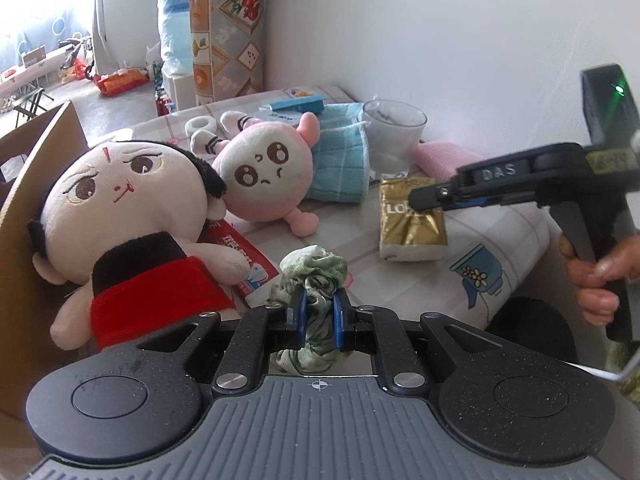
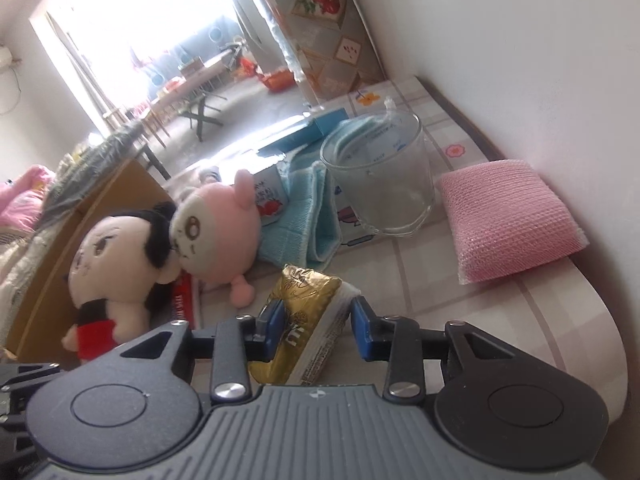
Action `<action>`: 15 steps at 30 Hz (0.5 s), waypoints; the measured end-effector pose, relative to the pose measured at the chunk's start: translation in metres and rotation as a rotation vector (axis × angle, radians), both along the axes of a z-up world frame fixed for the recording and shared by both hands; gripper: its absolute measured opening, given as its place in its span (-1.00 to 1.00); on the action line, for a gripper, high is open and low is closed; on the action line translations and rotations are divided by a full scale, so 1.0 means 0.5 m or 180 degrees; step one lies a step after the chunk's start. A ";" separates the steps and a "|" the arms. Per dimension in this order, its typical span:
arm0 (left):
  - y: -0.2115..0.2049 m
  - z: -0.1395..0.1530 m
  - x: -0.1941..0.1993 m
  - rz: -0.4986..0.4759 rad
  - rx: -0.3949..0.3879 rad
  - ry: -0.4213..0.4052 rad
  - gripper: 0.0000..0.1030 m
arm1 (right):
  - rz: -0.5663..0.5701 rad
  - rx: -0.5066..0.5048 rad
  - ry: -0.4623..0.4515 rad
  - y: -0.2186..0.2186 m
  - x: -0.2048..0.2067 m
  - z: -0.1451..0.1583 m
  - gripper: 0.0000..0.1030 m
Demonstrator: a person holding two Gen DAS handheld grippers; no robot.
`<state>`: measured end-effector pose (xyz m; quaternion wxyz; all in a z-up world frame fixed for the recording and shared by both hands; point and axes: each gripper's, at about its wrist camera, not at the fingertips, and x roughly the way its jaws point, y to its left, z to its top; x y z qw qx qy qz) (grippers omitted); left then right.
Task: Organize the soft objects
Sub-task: 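Close the right tool on the gold tissue packet while the left tool holds the scrunchie, then lift the gold packet with the right tool while the left tool carries the scrunchie over the box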
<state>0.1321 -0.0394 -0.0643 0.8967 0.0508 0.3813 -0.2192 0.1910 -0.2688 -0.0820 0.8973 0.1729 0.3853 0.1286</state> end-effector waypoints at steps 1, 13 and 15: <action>0.001 0.003 -0.002 0.0007 -0.0010 -0.0005 -0.79 | -0.0009 0.0020 -0.0029 -0.002 -0.008 0.005 -0.26; 0.027 0.077 -0.053 0.0098 -0.0242 -0.0285 -0.79 | 0.0040 0.0223 -0.0616 -0.007 -0.102 0.131 -0.29; 0.038 0.094 -0.061 0.0134 -0.0289 -0.0344 -0.79 | 0.0113 0.0273 -0.0708 0.005 -0.109 0.158 -0.29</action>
